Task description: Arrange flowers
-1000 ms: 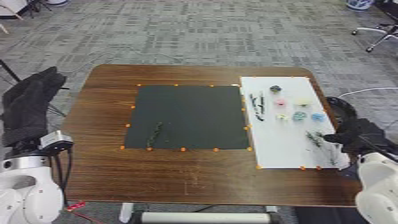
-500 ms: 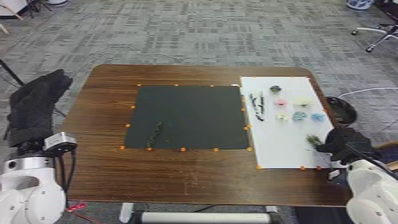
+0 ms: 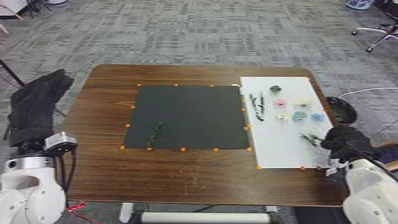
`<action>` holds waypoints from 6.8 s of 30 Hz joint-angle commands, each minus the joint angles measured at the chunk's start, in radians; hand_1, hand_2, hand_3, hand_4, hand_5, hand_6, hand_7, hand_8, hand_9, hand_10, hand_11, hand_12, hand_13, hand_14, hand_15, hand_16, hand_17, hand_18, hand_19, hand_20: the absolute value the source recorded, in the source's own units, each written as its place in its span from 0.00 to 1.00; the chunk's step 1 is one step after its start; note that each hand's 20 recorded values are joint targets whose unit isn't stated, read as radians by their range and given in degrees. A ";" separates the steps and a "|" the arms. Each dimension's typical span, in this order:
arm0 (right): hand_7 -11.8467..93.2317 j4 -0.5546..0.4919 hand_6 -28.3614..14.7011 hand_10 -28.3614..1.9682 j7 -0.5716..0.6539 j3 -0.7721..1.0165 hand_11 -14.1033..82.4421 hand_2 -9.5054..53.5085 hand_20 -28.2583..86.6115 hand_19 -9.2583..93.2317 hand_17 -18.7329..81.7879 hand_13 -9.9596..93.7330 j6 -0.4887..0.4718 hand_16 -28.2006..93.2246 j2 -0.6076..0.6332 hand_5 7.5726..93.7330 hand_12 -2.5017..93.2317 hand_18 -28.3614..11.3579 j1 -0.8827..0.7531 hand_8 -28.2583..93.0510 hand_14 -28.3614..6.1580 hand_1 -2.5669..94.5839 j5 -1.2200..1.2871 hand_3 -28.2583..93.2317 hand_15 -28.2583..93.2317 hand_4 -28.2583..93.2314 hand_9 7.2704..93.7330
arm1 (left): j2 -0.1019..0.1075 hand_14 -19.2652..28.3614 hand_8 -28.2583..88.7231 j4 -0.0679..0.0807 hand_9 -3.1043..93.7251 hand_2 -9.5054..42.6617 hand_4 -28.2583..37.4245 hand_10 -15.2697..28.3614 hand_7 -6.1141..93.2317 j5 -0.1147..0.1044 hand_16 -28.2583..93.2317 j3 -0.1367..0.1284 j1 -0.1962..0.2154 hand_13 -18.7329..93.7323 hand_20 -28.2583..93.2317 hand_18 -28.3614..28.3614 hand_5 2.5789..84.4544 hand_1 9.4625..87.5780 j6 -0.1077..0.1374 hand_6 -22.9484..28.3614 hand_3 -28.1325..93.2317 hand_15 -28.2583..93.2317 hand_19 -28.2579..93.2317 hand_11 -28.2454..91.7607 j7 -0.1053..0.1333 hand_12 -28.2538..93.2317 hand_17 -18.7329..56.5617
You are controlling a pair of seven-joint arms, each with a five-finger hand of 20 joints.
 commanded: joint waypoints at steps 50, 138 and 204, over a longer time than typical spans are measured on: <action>0.35 0.352 0.56 0.53 0.050 -1.079 0.30 0.08 0.62 1.00 0.85 1.00 0.154 0.45 -0.378 0.79 0.17 0.43 1.006 0.37 0.74 0.62 0.362 0.68 0.67 0.14 0.95 | 0.069 0.75 0.16 0.133 0.54 0.40 0.00 0.68 0.22 -0.053 0.24 0.041 -0.076 0.49 0.37 0.72 0.64 0.13 0.062 0.43 0.80 0.38 0.32 0.40 -0.093 0.32 0.30; 0.30 0.366 0.59 0.47 -0.023 -1.015 0.24 0.31 0.60 1.00 0.77 0.98 0.007 0.49 -0.374 0.66 0.14 0.34 1.020 0.18 0.66 0.34 0.543 0.68 0.61 0.15 0.73 | 0.038 0.76 0.17 0.129 0.53 0.26 0.00 0.68 0.22 -0.042 0.25 0.010 -0.040 0.48 0.37 0.72 0.63 0.20 -0.033 0.43 0.81 0.39 0.32 0.40 -0.101 0.32 0.29; 0.29 0.389 0.63 0.40 -0.070 -0.715 0.32 0.00 0.66 1.00 0.73 0.91 -0.078 0.50 -0.103 0.60 0.25 0.31 0.917 0.20 0.65 0.39 -0.027 0.73 0.70 0.13 0.68 | 0.037 0.77 0.16 0.112 0.53 0.24 0.02 0.67 0.22 -0.008 0.25 0.009 -0.034 0.48 0.37 0.72 0.63 0.22 -0.044 0.42 0.81 0.39 0.32 0.40 -0.095 0.32 0.29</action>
